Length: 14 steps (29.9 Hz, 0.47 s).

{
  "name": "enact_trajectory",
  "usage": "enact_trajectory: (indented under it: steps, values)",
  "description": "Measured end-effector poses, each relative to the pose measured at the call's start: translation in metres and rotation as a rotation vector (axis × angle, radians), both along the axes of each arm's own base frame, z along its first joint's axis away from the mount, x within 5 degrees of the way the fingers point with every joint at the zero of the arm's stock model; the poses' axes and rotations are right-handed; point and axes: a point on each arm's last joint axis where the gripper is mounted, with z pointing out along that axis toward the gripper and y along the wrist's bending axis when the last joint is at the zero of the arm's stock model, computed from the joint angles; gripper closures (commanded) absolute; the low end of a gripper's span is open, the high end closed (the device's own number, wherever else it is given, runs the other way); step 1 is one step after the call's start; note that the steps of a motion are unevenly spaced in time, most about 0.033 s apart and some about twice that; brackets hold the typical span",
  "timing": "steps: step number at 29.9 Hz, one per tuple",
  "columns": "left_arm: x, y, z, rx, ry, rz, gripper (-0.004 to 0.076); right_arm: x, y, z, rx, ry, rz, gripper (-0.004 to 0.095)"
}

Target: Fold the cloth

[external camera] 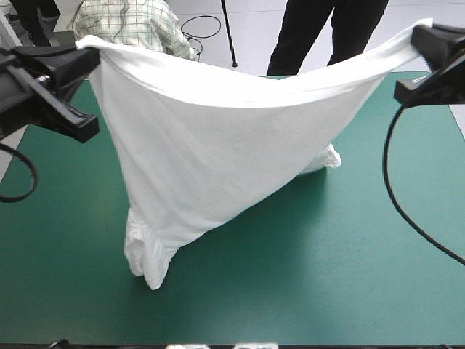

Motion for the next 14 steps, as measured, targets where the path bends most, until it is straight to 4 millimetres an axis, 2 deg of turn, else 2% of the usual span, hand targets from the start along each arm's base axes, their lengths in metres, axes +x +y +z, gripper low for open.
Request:
enact_trajectory:
  steps: [8,14]
  values:
    - [-0.054,0.027,0.039,-0.09,-0.257,-0.069,0.0733,-0.059,-0.013,0.047,0.103,-0.296,0.039,0.0925]
    - [-0.083,0.036,0.06,-0.165,-0.447,-0.153,0.0733,-0.087,-0.016,0.062,0.145,-0.426,0.09,0.0925]
